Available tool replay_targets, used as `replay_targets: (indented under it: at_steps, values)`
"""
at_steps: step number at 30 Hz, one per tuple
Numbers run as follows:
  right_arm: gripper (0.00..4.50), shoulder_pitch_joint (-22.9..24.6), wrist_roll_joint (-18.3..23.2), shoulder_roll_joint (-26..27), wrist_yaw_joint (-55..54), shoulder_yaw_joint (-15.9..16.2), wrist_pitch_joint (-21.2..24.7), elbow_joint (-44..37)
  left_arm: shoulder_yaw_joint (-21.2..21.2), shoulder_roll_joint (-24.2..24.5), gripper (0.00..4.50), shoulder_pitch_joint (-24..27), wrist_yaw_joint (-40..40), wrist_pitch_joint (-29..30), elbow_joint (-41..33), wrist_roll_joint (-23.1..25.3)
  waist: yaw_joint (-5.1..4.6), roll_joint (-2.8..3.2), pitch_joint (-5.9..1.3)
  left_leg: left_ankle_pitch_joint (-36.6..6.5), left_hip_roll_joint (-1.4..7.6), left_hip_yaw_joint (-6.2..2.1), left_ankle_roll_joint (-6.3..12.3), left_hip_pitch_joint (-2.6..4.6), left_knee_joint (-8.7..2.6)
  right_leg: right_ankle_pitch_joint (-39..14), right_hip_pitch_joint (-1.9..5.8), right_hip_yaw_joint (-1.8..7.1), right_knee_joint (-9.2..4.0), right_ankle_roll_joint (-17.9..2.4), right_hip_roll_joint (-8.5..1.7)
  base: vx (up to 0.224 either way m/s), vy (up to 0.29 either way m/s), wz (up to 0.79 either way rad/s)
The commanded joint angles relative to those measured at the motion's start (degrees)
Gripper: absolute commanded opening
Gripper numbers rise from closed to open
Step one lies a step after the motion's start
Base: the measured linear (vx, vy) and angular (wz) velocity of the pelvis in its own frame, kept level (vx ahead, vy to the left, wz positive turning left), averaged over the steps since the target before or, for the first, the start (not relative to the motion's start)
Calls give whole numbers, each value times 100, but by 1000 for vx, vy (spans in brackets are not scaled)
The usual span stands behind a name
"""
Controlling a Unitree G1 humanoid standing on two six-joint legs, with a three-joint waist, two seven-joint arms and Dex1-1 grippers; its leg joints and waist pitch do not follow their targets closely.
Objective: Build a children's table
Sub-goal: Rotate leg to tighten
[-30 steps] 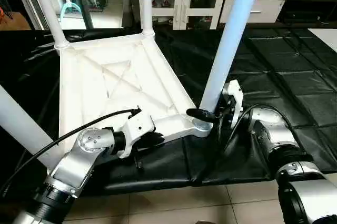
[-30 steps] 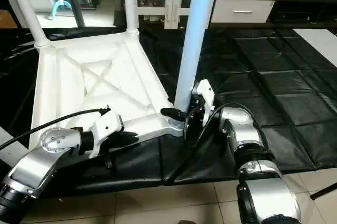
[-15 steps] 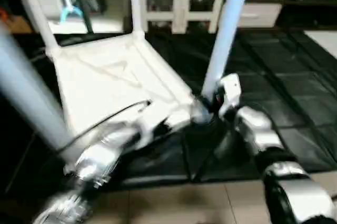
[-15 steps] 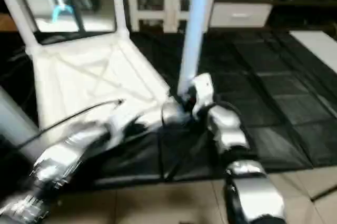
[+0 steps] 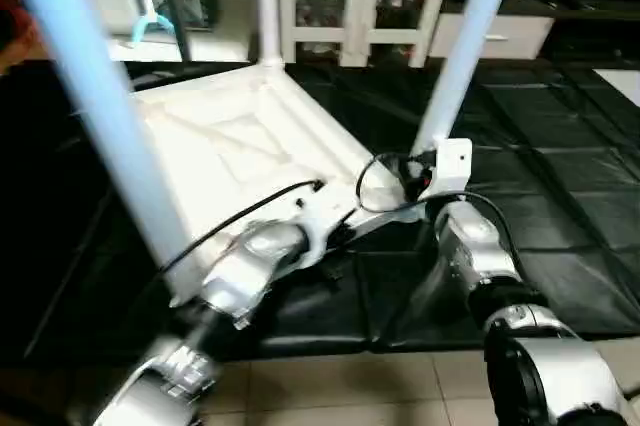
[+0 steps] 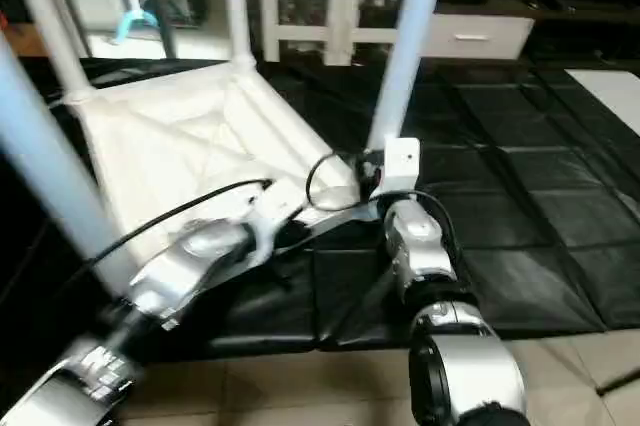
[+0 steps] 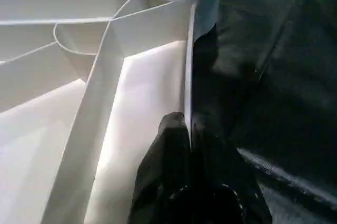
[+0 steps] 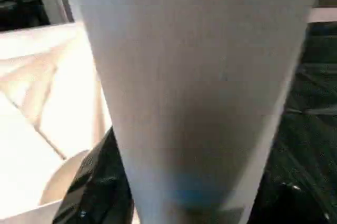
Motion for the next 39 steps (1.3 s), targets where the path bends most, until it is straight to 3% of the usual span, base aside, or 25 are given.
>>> replay_targets:
  at_steps: [1, 2, 3, 4, 5, 6, 9, 10, 13, 17, 22, 24, 27, 30, 31, 32, 35, 39]
  values:
    - [273, 194, 54, 208, 1111, 427, 75, -137, 198, 245, 0, 170, -54, -212, -75, 81, -32, 13, -262, -1767, -13, 37, 246, -44, -442, -1619, 212, 143, -525, -1093, -285, 0, 0, 0]
    - [278, 314, 275, -399, 2403, 529, 119, -623, 239, 930, 0, 861, -1094, -506, -1065, -338, -24, -18, -274, -1678, -2, -7, 283, -72, -452, -1598, 306, 130, -506, -1107, -311, 0, 0, 0]
    - [278, 325, 290, -476, 2545, 546, 129, -672, 243, 995, 0, 925, -1188, -523, -1159, -378, -87, 2, -292, -1568, 8, -27, 306, -175, -456, -1444, 356, 139, -440, -1128, -332, 0, 0, 0]
    - [286, 346, 353, -696, 2970, 579, 190, -794, 252, 1281, 0, 1158, -1520, -522, -1488, -501, -151, 15, -280, -1419, 17, -26, 383, -188, -461, -1188, 335, 120, -447, -1177, -303, 0, 0, 0]
    - [308, 350, 369, -808, 3189, 584, 220, -837, 244, 1447, 0, 1275, -1675, -508, -1649, -567, -176, 46, -294, -1439, 36, -1, 465, -76, -430, -919, 245, 131, -437, -1370, -273, 0, 0, 0]
    - [308, 338, 419, -972, 3531, 578, 310, -872, 245, 1645, 0, 1407, -1849, -511, -1812, -632, -166, 49, -330, -1173, 23, 14, 537, -92, -395, -556, 285, 129, -379, -1513, -273, 0, 0, 0]
    - [308, 292, 467, -1180, 3996, 538, 383, -837, 245, 1854, 0, 1542, -2022, -549, -1951, -694, -145, 52, -317, -736, 31, 46, 700, -71, -376, 15, 270, 129, -333, -1722, -267, 0, 0, 0]
    - [308, 260, 438, -1248, 4185, 530, 371, -763, 234, 1899, 0, 1562, -2045, -587, -1953, -691, -145, 18, -322, -731, 31, 59, 714, -67, -369, 30, 273, 131, -332, -1740, -267, 0, 0, 0]
    - [286, 237, 414, -1274, 4270, 528, 377, -705, 227, 1913, 0, 1562, -2047, -604, -1940, -686, -118, 23, -318, -706, 27, 69, 730, -49, -362, 18, 271, 139, -325, -1765, -276, 0, 0, 0]
    - [255, 188, 443, -1246, 4361, 528, 425, -609, 228, 1896, 0, 1524, -1982, -646, -1897, -640, -94, 11, -297, -907, 31, 74, 599, -27, -376, -333, 261, 147, -348, -1699, -279, 0, 0, 0]
    - [216, 239, 408, -1150, 4206, 615, 453, -624, 270, 1860, 0, 1498, -1841, -529, -1951, -610, -65, 7, -303, -806, 32, 75, 571, -31, -371, -283, 267, 151, -329, -1664, -278, 0, 0, 0]
    - [203, 301, 181, -1033, 3610, 600, 365, -490, 292, 1775, 0, 1397, -1599, -455, -1787, -451, -60, -6, -294, -845, 29, 83, 537, -29, -368, -420, 254, 157, -344, -1627, -280, 0, 0, 0]
    - [195, 310, 52, -872, 2723, 505, 340, -354, 305, 1632, 0, 1254, -1367, -433, -1614, -355, -55, -10, -260, -1061, 9, 89, 365, -15, -377, -981, 224, 168, -403, -1478, -281, 0, 0, 0]
    - [190, 342, -52, -603, 1665, 441, 405, -212, 216, 1300, 0, 961, -932, -280, -1281, -142, -70, -16, -220, -1523, -4, 78, 135, 5, -394, -1841, 168, 181, -487, -1203, -281, 0, 0, 0]
    - [190, 342, -52, -603, 1665, 441, 405, -212, 216, 1300, 0, 961, -932, -280, -1281, -142, -70, -16, -220, -1523, -4, 78, 135, 5, -394, -1841, 168, 181, -487, -1203, -281, 0, 0, 0]
    - [189, 352, -165, -432, 1019, 473, 494, -135, 156, 996, 0, 702, -615, -27, -997, -41, -68, -23, -225, -1669, -14, 63, 55, 24, -394, -2125, 157, 180, -506, -1072, -278, 0, 0, 0]
    - [189, 334, -251, -164, 235, 466, 628, 0, 169, 499, 0, 283, -11, 363, -482, 80, -42, -25, -223, -1709, -33, 70, -5, 45, -398, -2086, 133, 188, -510, -1034, -255, 0, 0, 0]
    - [189, 250, -333, 441, -506, 570, 662, 233, 150, -311, 0, -436, 802, 559, 569, 252, 27, -16, -194, -2117, -85, 98, -6, 151, -376, -2530, 17, 163, -628, -816, -212, 0, 0, 0]
